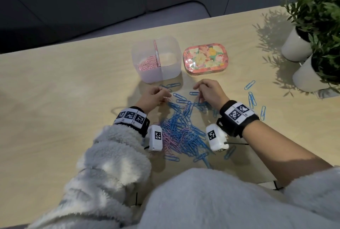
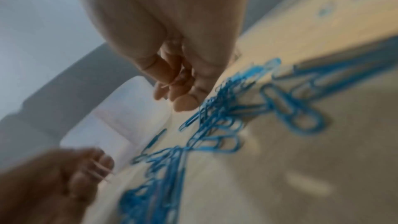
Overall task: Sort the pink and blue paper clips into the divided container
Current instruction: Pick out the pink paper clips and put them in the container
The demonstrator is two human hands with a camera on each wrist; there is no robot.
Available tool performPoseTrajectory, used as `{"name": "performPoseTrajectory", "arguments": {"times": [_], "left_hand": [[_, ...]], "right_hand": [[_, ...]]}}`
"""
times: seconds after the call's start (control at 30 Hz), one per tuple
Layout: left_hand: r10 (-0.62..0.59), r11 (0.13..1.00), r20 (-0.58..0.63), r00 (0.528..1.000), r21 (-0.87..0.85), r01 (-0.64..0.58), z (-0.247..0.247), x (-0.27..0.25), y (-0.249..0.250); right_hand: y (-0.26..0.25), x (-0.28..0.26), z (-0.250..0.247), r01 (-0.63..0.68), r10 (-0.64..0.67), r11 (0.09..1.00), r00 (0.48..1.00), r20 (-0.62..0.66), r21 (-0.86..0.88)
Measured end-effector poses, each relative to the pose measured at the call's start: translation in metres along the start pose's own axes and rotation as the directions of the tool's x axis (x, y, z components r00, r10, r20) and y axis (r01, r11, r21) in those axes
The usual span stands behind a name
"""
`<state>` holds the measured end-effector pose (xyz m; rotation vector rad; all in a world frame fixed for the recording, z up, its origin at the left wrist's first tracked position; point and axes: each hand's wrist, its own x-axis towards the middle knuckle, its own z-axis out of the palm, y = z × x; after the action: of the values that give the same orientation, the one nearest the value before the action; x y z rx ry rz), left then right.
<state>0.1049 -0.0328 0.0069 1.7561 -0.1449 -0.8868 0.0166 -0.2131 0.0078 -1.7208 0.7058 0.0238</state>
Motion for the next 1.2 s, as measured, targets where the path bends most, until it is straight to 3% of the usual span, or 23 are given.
{"name": "performPoseTrajectory", "arguments": {"times": [0.07, 0.1, 0.17, 0.23, 0.3, 0.4, 0.5, 0.6, 0.7, 0.77, 0.83, 0.97, 1.0, 1.07, 1.13, 1.2], "left_hand": [[-0.036, 0.998, -0.002, 0.999, -0.056, 0.036, 0.002, -0.002, -0.002], [-0.059, 0.994, -0.01, 0.998, -0.093, 0.058, 0.003, -0.003, -0.002], [-0.11, 0.982, -0.011, 0.994, -0.154, 0.107, 0.004, -0.003, -0.001], [-0.175, 0.97, 0.005, 0.985, -0.173, 0.173, 0.008, -0.004, 0.003], [-0.228, 0.964, 0.031, 0.973, -0.134, 0.23, 0.012, -0.005, 0.007], [-0.109, 0.983, 0.041, 0.993, 0.152, 0.101, 0.014, -0.004, 0.001], [0.052, 0.908, 0.02, 0.998, 0.416, -0.056, 0.015, -0.003, -0.007], [0.166, 0.774, -0.088, 0.982, 0.629, -0.075, 0.017, -0.001, -0.006], [0.195, 0.653, -0.078, 0.978, 0.754, -0.07, 0.019, 0.004, -0.005], [0.178, 0.622, -0.063, 0.982, 0.78, -0.062, 0.02, 0.007, -0.004], [0.163, 0.624, -0.029, 0.986, 0.777, -0.08, 0.02, 0.007, -0.003], [0.129, 0.793, -0.03, 0.991, 0.603, -0.085, 0.011, 0.002, -0.003], [0.116, 0.843, -0.033, 0.993, 0.532, -0.08, 0.006, 0.0, -0.004], [0.102, 0.922, -0.039, 0.994, 0.379, -0.08, -0.003, -0.006, -0.006], [0.081, 0.953, -0.023, 0.996, 0.295, -0.07, -0.011, -0.017, -0.007], [0.049, 0.962, 0.0, 0.999, 0.269, -0.047, -0.017, -0.027, -0.008]], "right_hand": [[-0.004, -0.006, 0.002, -0.164, 0.155, 0.977, 0.985, 0.077, 0.137], [-0.004, -0.009, 0.003, -0.139, 0.132, 0.989, 0.985, 0.109, 0.056], [0.001, -0.014, 0.006, 0.117, -0.071, 0.963, 0.979, 0.19, -0.244], [0.004, -0.017, 0.009, 0.312, -0.175, 0.817, 0.936, 0.306, -0.485], [0.004, -0.017, 0.01, 0.409, -0.194, 0.659, 0.903, 0.383, -0.631], [0.004, -0.018, 0.008, 0.464, -0.209, 0.544, 0.882, 0.423, -0.699], [0.006, -0.019, -0.001, 0.457, -0.17, 0.502, 0.885, 0.434, -0.734], [0.01, -0.018, -0.014, 0.406, -0.177, 0.576, 0.909, 0.377, -0.709], [0.016, -0.015, -0.024, 0.288, -0.195, 0.775, 0.956, 0.221, -0.562], [0.014, -0.016, -0.027, 0.221, -0.17, 0.893, 0.972, 0.162, -0.391], [0.009, -0.02, -0.027, 0.122, -0.09, 0.97, 0.983, 0.158, -0.209], [0.004, -0.024, -0.015, -0.136, 0.126, 0.99, 0.978, 0.169, 0.049], [0.004, -0.027, -0.009, -0.108, 0.103, 0.994, 0.979, 0.175, 0.014], [0.004, -0.035, 0.005, 0.122, -0.073, 0.971, 0.969, 0.235, -0.205], [0.001, -0.044, 0.02, 0.354, -0.161, 0.817, 0.898, 0.41, -0.455], [-0.001, -0.049, 0.031, 0.51, -0.139, 0.592, 0.827, 0.544, -0.624]]}}
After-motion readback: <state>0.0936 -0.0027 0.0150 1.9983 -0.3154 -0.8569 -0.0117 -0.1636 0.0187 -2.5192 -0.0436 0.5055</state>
